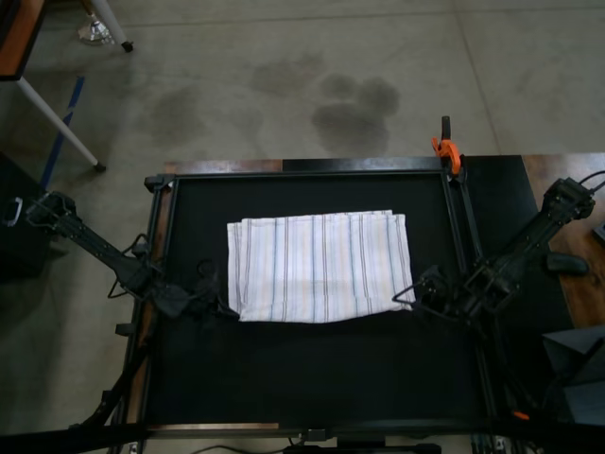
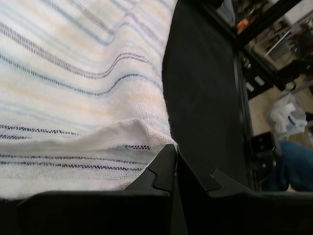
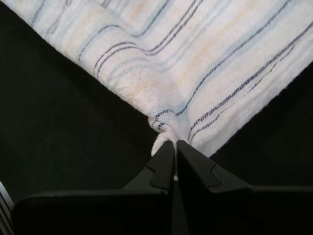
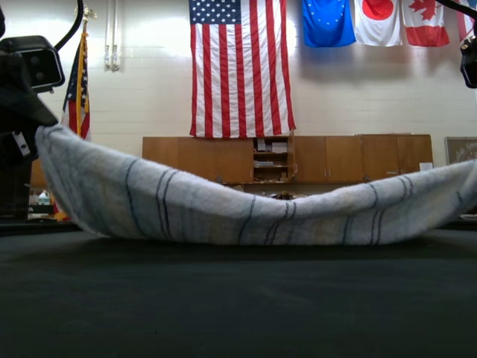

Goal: Fold the towel

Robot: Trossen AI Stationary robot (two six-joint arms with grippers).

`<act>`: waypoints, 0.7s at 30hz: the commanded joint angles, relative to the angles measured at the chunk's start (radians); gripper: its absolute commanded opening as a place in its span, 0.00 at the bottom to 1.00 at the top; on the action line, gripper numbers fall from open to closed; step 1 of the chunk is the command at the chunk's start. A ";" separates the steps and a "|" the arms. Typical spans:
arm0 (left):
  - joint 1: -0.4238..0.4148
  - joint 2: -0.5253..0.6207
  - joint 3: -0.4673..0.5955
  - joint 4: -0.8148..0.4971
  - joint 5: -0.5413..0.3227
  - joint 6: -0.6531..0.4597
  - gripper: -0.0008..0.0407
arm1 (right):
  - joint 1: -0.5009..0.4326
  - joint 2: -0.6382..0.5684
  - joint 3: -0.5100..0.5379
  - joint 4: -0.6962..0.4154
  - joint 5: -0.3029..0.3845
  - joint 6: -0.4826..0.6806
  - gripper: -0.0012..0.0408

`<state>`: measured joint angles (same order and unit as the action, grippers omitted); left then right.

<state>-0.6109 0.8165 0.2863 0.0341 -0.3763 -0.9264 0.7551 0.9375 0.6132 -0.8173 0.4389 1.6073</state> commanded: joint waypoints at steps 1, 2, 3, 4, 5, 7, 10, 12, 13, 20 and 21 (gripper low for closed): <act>-0.021 0.032 0.002 -0.002 0.010 -0.041 0.02 | 0.029 0.024 0.000 0.020 -0.007 0.024 0.03; -0.033 0.047 0.001 -0.001 0.013 -0.058 0.02 | 0.041 0.036 0.000 0.031 -0.010 0.036 0.03; -0.046 0.060 0.001 0.002 0.013 -0.072 0.02 | 0.053 0.049 0.000 0.043 -0.013 0.045 0.03; -0.060 0.072 0.001 0.006 0.013 -0.084 0.02 | 0.064 0.062 0.000 0.054 -0.016 0.053 0.03; -0.071 0.085 0.001 0.014 0.013 -0.093 0.02 | 0.074 0.077 0.000 0.062 -0.018 0.063 0.03; -0.091 0.111 0.001 0.028 0.013 -0.121 0.02 | 0.091 0.105 0.000 0.074 -0.028 0.084 0.03; -0.114 0.152 0.001 0.036 0.013 -0.163 0.02 | 0.108 0.152 0.000 0.078 -0.061 0.122 0.03; -0.126 0.182 0.001 0.044 0.013 -0.172 0.02 | 0.120 0.185 0.000 0.092 -0.077 0.137 0.03; -0.129 0.200 0.001 0.050 0.013 -0.175 0.02 | 0.124 0.202 0.000 0.101 -0.082 0.142 0.03; -0.133 0.306 0.001 0.074 0.029 -0.214 0.02 | 0.129 0.292 0.000 0.188 -0.101 0.150 0.03; -0.133 0.317 0.001 0.085 0.035 -0.217 0.02 | 0.129 0.297 0.000 0.200 -0.109 0.150 0.03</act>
<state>-0.7444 1.1213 0.2863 0.1081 -0.3500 -1.1393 0.8837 1.2282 0.6125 -0.6312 0.3367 1.7592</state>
